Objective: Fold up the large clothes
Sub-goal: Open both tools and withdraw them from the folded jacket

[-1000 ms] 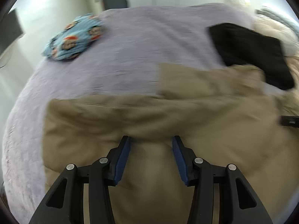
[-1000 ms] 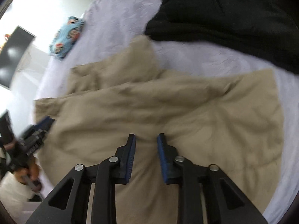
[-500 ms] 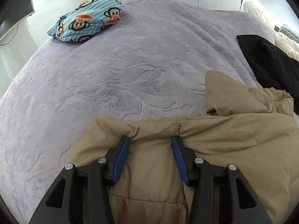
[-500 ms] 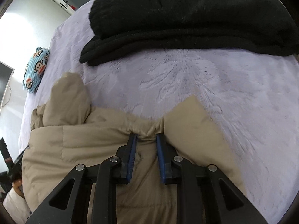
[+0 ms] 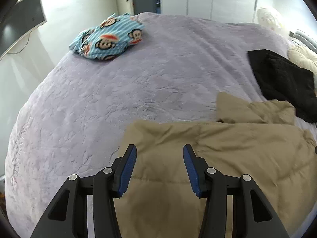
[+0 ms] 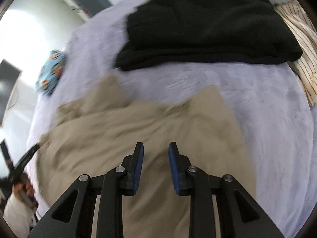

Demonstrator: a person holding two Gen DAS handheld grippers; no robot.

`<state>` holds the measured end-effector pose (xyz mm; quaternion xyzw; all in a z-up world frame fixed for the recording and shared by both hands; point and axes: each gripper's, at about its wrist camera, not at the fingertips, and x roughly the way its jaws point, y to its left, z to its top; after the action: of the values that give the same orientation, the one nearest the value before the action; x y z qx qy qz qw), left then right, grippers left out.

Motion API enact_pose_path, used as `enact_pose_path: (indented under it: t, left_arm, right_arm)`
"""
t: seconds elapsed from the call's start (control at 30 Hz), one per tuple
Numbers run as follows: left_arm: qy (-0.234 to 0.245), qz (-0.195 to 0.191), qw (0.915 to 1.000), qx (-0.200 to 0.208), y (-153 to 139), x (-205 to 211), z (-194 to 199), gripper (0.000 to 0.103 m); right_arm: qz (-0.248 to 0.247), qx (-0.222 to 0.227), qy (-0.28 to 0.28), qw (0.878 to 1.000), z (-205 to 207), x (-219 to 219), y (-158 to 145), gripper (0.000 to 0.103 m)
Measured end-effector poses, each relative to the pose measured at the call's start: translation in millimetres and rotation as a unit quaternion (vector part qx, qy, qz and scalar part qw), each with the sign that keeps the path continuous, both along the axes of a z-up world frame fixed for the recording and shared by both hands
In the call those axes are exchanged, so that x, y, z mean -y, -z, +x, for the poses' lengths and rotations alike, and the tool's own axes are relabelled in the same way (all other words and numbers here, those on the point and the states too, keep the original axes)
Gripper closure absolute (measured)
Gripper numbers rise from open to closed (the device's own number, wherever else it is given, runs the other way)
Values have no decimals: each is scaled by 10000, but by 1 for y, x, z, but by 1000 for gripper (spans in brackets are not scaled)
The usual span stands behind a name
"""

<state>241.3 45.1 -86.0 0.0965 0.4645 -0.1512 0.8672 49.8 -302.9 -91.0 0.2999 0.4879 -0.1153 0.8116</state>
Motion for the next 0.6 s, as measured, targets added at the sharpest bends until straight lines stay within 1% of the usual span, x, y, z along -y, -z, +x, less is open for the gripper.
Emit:
enact_pose_path:
  t: [0.07, 0.13, 0.17, 0.2, 0.23, 0.27, 0.3, 0.37, 0.47, 0.6]
  left_arm:
    - [-54, 142, 9999, -61, 1, -3, -13, 52]
    - [-183, 207, 9994, -214, 13, -12, -25, 52]
    - [-239, 278, 9987, -346, 24, -17, -30, 52]
    - [-281, 337, 9981, -433, 34, -21, -32, 52]
    - [-294, 329, 9978, -494, 44, -25, -34, 52]
    - [-275, 293, 9979, -500, 50, -26, -35, 51]
    - [-274, 281, 9981, -474, 54, -27, -35, 49]
    - [-299, 319, 9980, -465, 54, -26, -35, 49]
    - [-438, 334, 9970, -544, 46, -26, -37, 49]
    - [-536, 275, 9964, -600, 29, -32, -54, 49]
  right_arm:
    - [-11, 51, -135, 9999, -9, -20, -7, 73]
    - [-177, -39, -131, 9997, -19, -34, -4, 72]
    - [-220, -170, -86, 9996, -22, -37, 5, 71]
    - [-161, -283, -75, 9994, -25, -38, 16, 68]
    - [-71, -363, -60, 9993, -26, -37, 26, 68]
    - [13, -366, -32, 9993, -27, -35, 37, 68]
    - [30, -349, -28, 9994, -27, -33, 40, 68]
    - [-24, -342, -27, 9994, -25, -32, 38, 67]
    - [24, -401, -5, 9992, -25, -33, 33, 65]
    - [106, -308, 88, 9994, -32, -35, 17, 52]
